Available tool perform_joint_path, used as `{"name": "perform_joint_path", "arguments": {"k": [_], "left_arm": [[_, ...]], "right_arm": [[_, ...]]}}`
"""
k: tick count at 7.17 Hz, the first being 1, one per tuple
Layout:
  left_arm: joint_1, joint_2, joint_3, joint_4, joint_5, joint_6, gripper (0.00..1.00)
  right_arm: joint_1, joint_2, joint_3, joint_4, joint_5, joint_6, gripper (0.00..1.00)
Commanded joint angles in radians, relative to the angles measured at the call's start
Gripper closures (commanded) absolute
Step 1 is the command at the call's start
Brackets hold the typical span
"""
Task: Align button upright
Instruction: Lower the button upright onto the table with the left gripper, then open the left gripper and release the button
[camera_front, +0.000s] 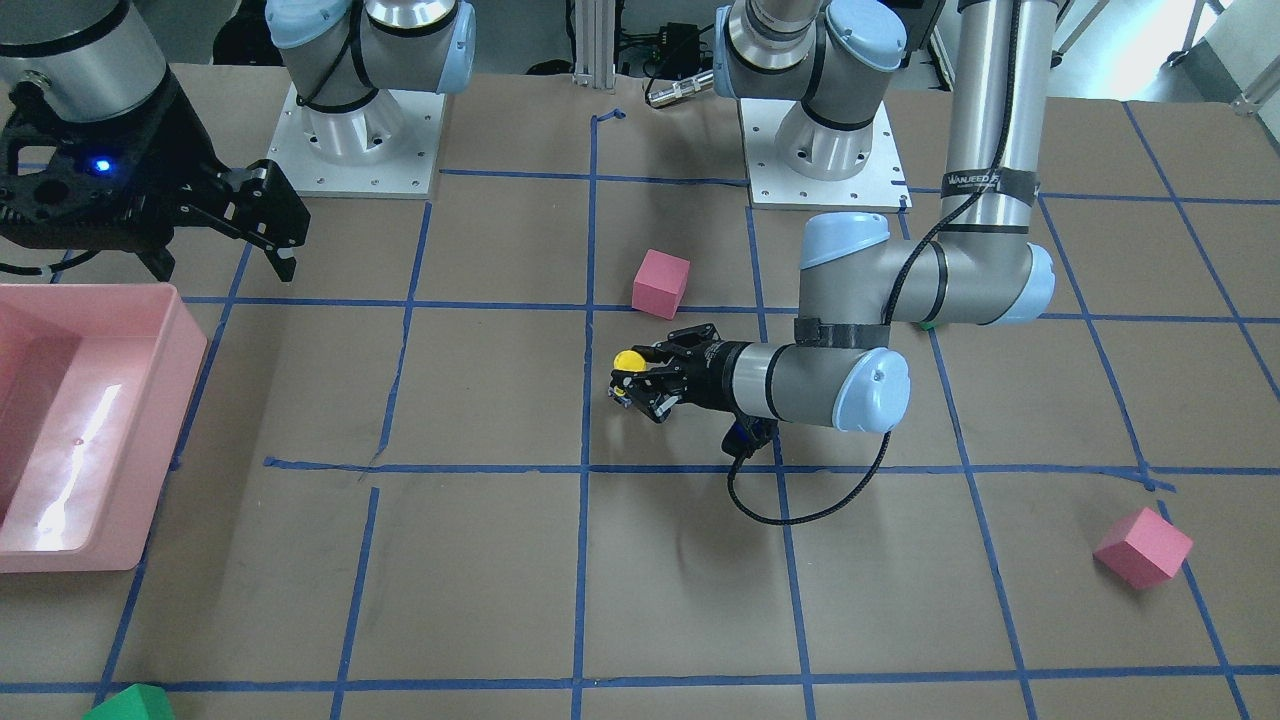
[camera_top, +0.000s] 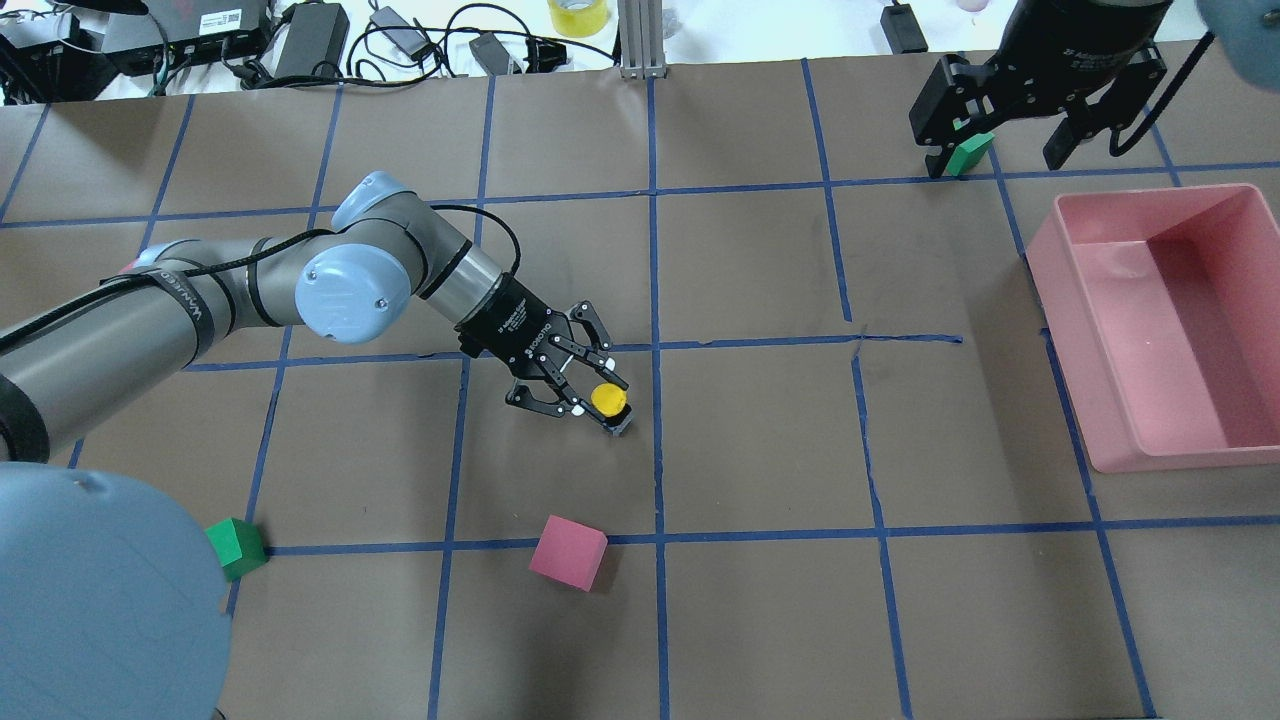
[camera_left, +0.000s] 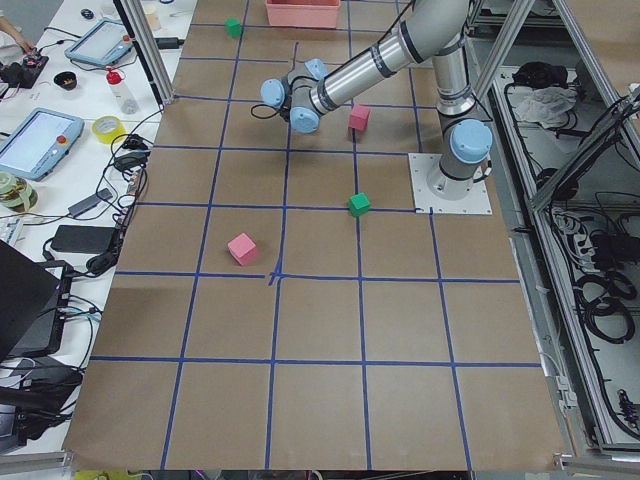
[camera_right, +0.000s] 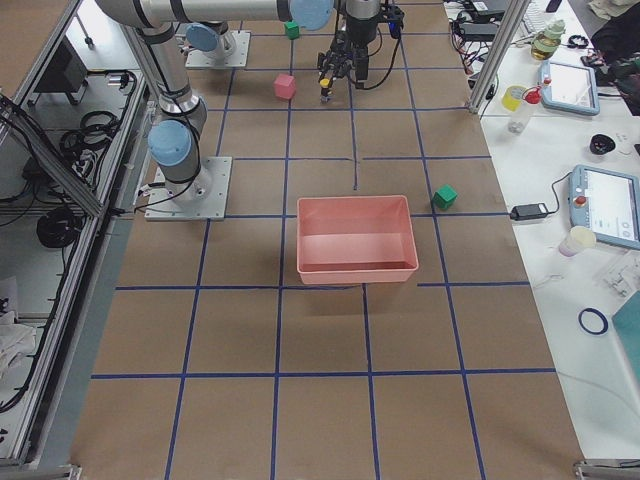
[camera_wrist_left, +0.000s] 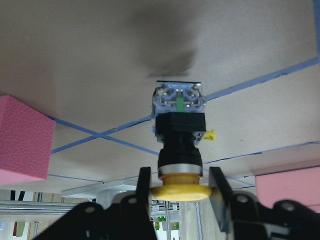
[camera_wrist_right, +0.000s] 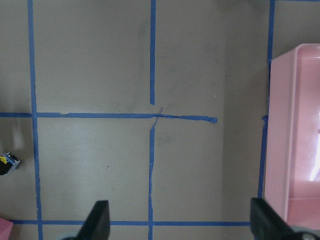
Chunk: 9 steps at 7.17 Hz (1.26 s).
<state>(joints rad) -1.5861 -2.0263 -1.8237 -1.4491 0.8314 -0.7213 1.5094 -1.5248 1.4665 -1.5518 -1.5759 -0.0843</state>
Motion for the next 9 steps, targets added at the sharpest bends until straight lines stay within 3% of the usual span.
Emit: {"name": "perform_joint_path", "arguments": {"k": [1, 3, 4, 7, 8, 9], "left_arm": [[0.0, -0.005, -0.005, 0.021, 0.003, 0.0, 0.5], [0.0, -0.006, -0.005, 0.021, 0.003, 0.005, 0.13], [0.0, -0.005, -0.003, 0.021, -0.001, 0.003, 0.02], [0.003, 0.031, 0.039, 0.056, 0.008, 0.048, 0.0], [0.011, 0.047, 0.084, 0.061, 0.067, 0.049, 0.0], [0.017, 0.072, 0.107, 0.064, 0.215, 0.072, 0.0]], "right_arm": [[0.0, 0.002, 0.0, -0.001, 0.001, 0.0, 0.0], [0.0, 0.0, 0.0, -0.001, 0.001, 0.0, 0.0], [0.0, 0.0, 0.0, -0.001, 0.001, 0.0, 0.0], [0.0, 0.0, 0.0, -0.002, 0.001, 0.0, 0.0], [0.0, 0.0, 0.0, -0.002, 0.001, 0.0, 0.0], [0.0, 0.0, 0.0, -0.002, 0.001, 0.0, 0.0]]}}
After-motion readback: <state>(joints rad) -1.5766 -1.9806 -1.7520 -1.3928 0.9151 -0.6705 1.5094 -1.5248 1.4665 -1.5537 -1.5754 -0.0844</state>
